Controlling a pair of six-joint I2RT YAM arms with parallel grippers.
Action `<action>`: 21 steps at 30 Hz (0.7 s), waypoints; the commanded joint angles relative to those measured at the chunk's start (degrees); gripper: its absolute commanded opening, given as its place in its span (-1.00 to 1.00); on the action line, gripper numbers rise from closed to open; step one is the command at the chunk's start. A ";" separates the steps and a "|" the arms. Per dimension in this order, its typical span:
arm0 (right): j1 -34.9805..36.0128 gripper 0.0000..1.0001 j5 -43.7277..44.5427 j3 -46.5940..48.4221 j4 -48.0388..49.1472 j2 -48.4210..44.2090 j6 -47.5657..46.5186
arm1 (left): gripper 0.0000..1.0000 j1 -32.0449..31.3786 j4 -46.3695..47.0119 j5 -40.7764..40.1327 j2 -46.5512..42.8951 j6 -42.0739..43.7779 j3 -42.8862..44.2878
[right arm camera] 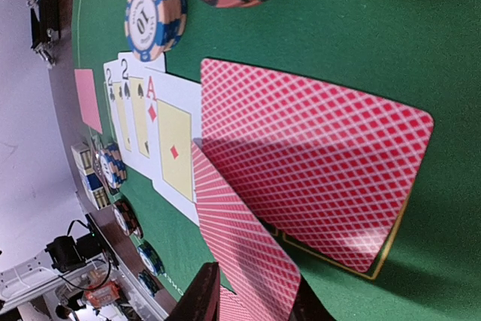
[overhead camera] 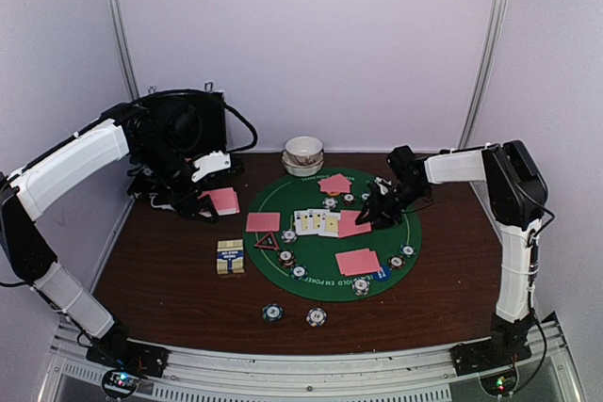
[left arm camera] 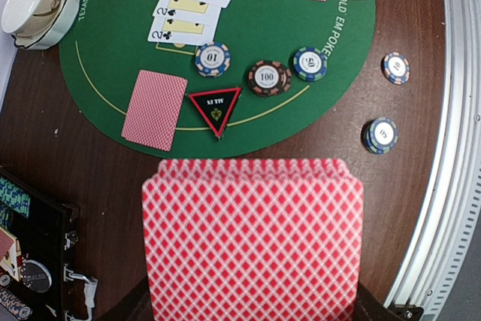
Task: Distribute texas hold em gaming equipment
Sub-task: Place the poker card in the community card area, then place the face-down deck piles at the center of the board.
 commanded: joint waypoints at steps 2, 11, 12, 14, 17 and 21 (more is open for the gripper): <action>0.32 -0.22 5.55 2.40 -5.86 -0.82 -4.13 | -1.00 0.34 1.38 0.58 -0.59 -0.39 0.65; 0.45 0.20 14.69 4.87 -12.06 -7.26 -6.90 | -1.00 2.63 1.44 -0.30 -2.12 -0.08 -2.04; 0.43 0.25 15.32 4.68 -12.11 -8.54 -6.95 | -1.00 3.68 1.92 -0.75 -2.52 -0.03 -2.95; 0.47 0.34 16.08 4.06 -11.91 -11.22 -6.62 | -1.00 6.17 3.08 -1.65 -3.65 -0.20 -5.41; 0.51 0.50 16.90 2.66 -11.61 -15.73 -6.25 | -1.00 10.13 4.54 -2.71 -5.81 1.34 -10.83; 0.61 0.86 17.18 1.60 -11.91 -20.13 -6.06 | -1.00 13.48 8.25 -3.91 -8.95 4.51 -19.61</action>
